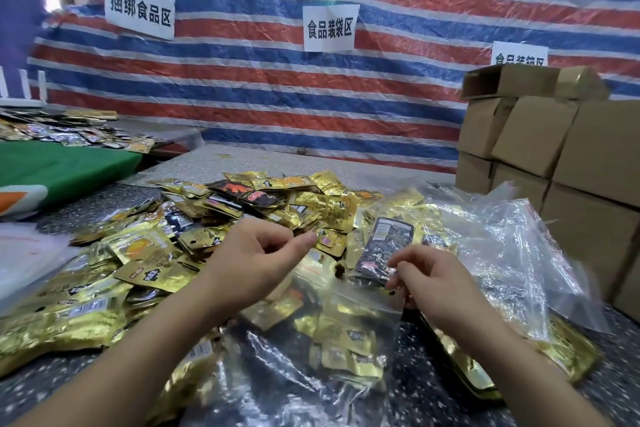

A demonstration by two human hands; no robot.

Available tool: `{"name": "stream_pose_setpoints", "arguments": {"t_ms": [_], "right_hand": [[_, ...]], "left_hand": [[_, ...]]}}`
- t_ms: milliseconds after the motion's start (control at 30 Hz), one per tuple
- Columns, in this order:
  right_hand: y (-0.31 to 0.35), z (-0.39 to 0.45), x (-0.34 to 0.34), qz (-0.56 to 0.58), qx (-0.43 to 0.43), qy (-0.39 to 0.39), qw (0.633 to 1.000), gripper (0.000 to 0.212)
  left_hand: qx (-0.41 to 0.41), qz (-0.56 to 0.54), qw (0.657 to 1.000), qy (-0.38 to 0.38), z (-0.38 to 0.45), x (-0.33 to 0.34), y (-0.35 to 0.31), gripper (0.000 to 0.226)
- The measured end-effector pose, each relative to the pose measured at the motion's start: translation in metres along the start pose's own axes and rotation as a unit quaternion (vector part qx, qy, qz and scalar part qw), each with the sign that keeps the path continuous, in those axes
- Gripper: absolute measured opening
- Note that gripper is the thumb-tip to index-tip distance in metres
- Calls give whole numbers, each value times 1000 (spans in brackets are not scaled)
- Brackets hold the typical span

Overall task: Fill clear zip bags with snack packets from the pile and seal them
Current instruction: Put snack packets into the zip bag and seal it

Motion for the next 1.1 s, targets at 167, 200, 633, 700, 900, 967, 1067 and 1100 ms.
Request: {"name": "stream_pose_setpoints", "arguments": {"t_ms": [167, 200, 633, 700, 900, 967, 1067, 1100], "right_hand": [[-7, -12, 20, -268, -2, 128, 955, 40], [-6, -16, 27, -272, 12, 147, 951, 51], [-1, -33, 49, -246, 56, 187, 949, 52], [1, -34, 48, -257, 48, 197, 945, 50], [7, -40, 59, -275, 23, 165, 947, 66], [9, -43, 66, -252, 9, 184, 950, 54], [14, -45, 66, -239, -37, 235, 941, 46], [16, -44, 62, -253, -69, 232, 937, 37]], "left_hand": [[-31, -27, 998, 41, 1, -6, 2, 55], [-34, -18, 998, 45, 0, -6, 3, 54], [-103, -33, 978, 180, 0, -3, 27, 59], [-114, -31, 975, 191, 0, -4, 29, 59], [-120, -17, 971, 207, -2, -4, 30, 52], [-128, -9, 967, 218, -2, -3, 31, 53], [-153, 0, 959, 238, -2, -3, 33, 55], [-162, -4, 957, 242, -2, -4, 32, 55]]}}
Point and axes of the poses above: each hand's wrist, its own z-axis towards the middle knuckle, its own x-axis out of the palm, y = z × x, the point moved 4 cm from there along z, towards the middle knuckle, and after that the axes turned 2 degrees about x, right-handed, at the moved point
